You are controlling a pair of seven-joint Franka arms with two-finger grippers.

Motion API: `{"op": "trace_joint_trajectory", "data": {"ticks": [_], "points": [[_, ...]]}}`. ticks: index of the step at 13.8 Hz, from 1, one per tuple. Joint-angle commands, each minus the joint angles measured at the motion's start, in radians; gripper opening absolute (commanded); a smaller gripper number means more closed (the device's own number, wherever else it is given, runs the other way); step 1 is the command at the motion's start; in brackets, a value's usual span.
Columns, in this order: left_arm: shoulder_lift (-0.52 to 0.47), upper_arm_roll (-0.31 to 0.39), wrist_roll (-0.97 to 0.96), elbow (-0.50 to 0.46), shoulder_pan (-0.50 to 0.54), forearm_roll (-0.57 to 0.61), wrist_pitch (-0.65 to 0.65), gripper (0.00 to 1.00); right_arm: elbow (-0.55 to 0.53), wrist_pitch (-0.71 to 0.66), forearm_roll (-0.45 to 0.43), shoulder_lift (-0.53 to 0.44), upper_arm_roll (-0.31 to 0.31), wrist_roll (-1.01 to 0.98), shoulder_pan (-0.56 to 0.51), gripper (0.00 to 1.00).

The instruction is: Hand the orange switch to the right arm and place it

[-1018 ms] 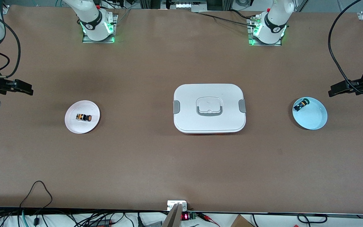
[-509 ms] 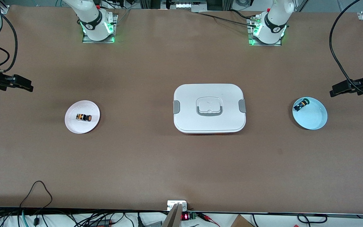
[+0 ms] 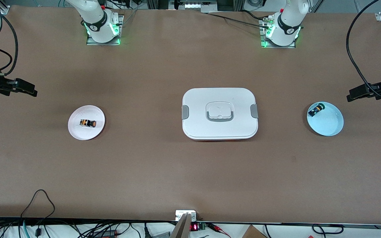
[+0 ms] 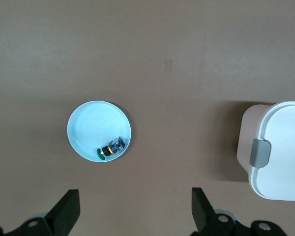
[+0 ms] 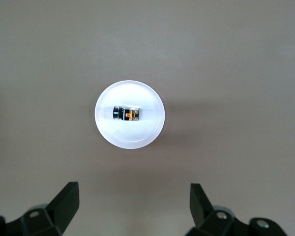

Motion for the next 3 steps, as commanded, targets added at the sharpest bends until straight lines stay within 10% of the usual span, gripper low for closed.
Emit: {"op": "trace_joint_trajectory", "data": {"ticks": [1,3], "points": [[0.019,-0.004,-0.007,0.038,0.002,0.026,-0.023,1.0,-0.015,-0.001,0.008,-0.026,0.002,0.014,0.003,1.0],[0.018,-0.002,-0.007,0.038,0.002,0.026,-0.023,1.0,-0.015,0.001,0.008,-0.026,0.004,0.016,0.005,1.0]]}}
